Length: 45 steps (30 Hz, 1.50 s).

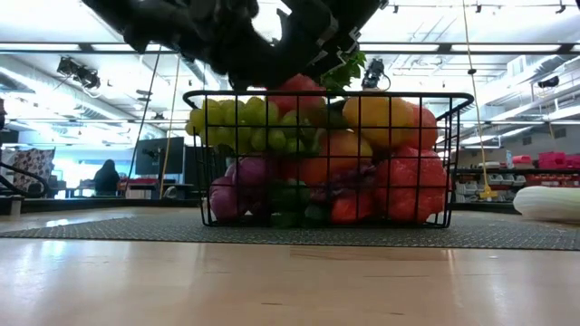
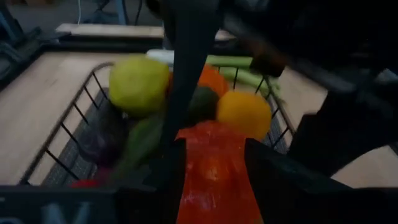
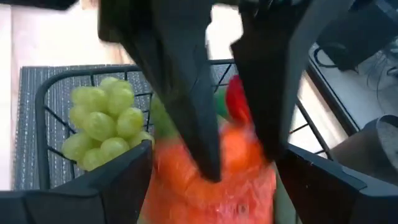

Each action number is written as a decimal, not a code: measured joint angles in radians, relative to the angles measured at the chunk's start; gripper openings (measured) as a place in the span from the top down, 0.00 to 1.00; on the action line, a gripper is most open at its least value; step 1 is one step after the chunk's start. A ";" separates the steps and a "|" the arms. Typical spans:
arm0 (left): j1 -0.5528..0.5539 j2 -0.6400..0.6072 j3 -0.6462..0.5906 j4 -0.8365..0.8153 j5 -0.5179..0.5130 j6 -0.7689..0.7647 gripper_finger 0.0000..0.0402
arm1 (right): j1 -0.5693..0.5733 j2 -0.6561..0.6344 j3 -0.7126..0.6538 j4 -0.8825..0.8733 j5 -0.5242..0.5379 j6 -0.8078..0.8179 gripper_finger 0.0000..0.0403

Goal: Build produce basket
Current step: Put the pumpkin into the wire basket

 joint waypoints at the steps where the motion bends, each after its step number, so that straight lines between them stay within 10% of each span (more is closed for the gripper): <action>1: 0.001 0.010 0.000 0.001 0.000 0.000 0.57 | 0.002 0.000 0.000 0.000 0.000 -0.001 0.16; 19: 0.011 0.017 0.000 -0.047 0.044 -0.024 0.57 | 0.049 -0.023 0.002 0.056 0.119 -0.090 0.17; 45: 0.026 -0.063 -0.007 -0.115 0.085 -0.083 0.57 | 0.089 -0.133 0.002 -0.224 0.118 0.207 0.17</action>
